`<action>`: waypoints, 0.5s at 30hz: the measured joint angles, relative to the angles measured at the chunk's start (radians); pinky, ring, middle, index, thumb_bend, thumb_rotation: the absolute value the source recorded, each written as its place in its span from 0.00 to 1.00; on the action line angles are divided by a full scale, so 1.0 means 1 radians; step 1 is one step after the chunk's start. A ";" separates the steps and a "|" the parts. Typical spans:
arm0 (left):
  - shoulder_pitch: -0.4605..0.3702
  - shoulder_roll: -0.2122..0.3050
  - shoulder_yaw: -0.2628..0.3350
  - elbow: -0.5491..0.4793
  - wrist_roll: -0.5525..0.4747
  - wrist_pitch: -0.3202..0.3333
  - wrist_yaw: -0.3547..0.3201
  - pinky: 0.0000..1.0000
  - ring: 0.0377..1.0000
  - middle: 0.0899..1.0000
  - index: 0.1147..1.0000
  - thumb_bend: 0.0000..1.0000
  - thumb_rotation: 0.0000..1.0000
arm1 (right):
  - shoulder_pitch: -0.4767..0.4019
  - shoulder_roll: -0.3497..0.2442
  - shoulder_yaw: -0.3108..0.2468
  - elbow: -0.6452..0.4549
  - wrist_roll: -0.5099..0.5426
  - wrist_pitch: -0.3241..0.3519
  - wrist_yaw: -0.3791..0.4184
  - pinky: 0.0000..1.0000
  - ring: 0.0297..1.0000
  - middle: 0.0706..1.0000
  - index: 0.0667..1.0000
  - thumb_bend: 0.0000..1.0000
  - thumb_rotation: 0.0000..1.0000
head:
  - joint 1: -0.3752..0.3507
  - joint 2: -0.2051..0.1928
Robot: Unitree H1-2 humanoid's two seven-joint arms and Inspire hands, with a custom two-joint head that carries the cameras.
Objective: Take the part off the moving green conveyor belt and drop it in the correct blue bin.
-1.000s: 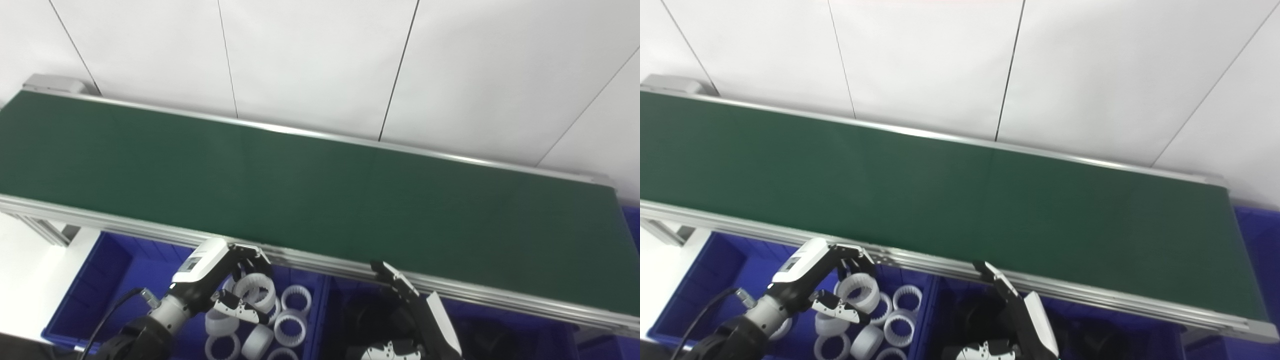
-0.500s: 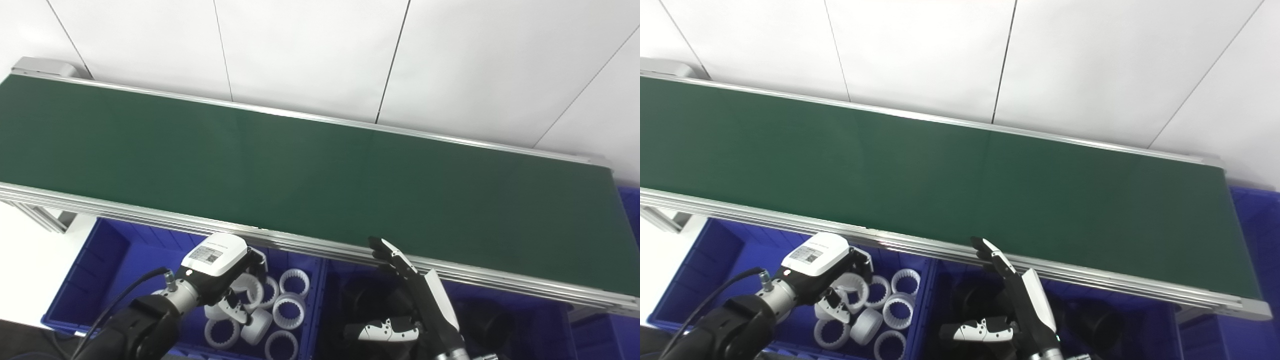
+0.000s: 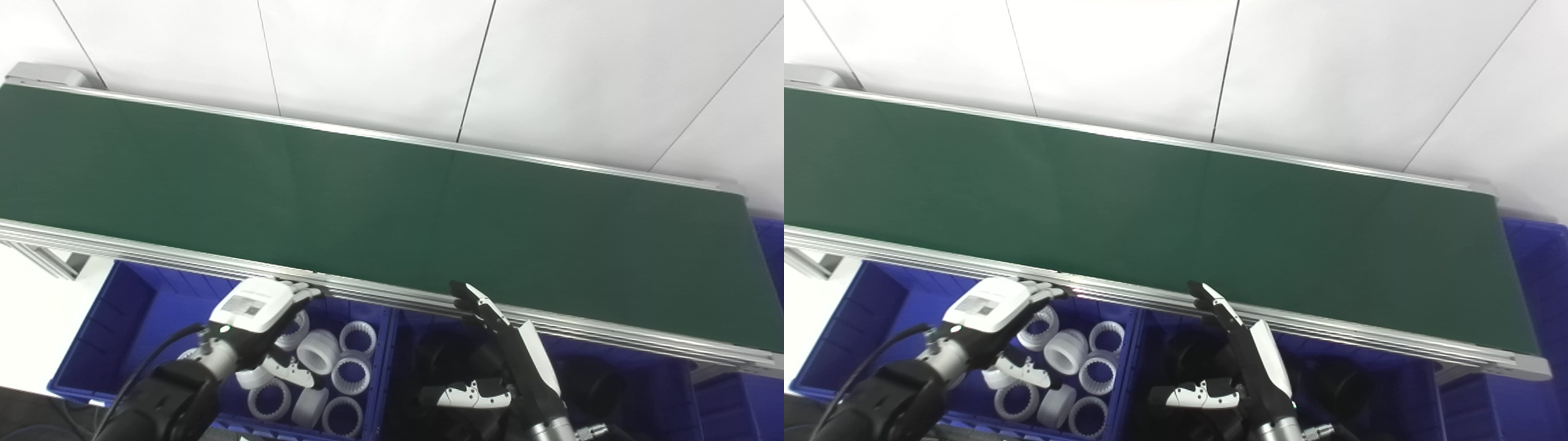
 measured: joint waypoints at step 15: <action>0.009 -0.087 0.133 0.191 -0.951 -0.329 0.033 0.75 0.80 0.81 0.80 0.95 0.19 | 0.034 0.010 0.014 -0.063 -0.022 0.068 0.015 0.77 0.85 0.87 0.88 0.94 0.27 | -0.224 0.029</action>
